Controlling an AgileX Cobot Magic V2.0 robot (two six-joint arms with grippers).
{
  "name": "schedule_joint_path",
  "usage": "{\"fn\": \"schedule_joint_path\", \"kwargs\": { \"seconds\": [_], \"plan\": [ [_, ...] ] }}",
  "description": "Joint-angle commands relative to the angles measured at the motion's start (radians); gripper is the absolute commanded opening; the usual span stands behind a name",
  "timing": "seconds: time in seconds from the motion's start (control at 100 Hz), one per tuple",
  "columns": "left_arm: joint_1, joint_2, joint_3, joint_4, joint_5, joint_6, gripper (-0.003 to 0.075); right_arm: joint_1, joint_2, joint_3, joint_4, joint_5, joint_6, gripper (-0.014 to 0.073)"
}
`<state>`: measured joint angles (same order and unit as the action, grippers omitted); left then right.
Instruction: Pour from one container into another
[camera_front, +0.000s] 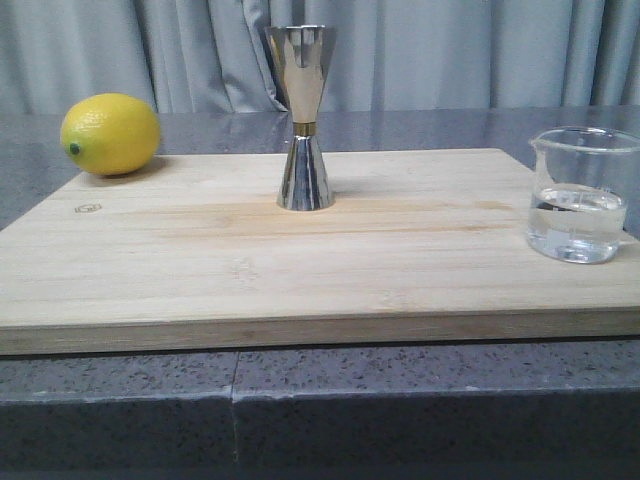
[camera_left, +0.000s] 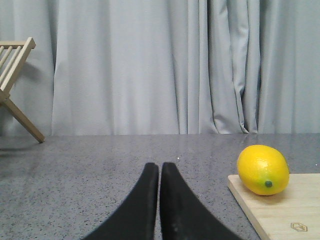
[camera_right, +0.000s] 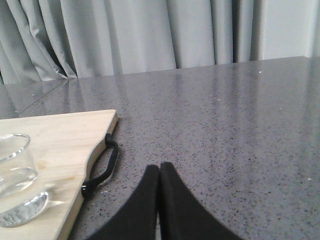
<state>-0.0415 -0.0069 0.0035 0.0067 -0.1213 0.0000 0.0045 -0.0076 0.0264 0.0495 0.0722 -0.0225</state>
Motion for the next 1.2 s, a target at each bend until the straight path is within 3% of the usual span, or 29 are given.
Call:
{"fn": "schedule_joint_path", "kwargs": {
  "seconds": [0.0, 1.19],
  "plan": [
    [0.002, -0.024, 0.003, -0.007, -0.079, 0.0, -0.0019, -0.004, -0.021, 0.015, 0.0, -0.082, -0.002, -0.0071],
    [0.002, -0.024, -0.004, -0.024, -0.056, 0.0, -0.0019, -0.004, -0.021, 0.008, 0.0, -0.151, -0.002, -0.0071]
  ]
}}
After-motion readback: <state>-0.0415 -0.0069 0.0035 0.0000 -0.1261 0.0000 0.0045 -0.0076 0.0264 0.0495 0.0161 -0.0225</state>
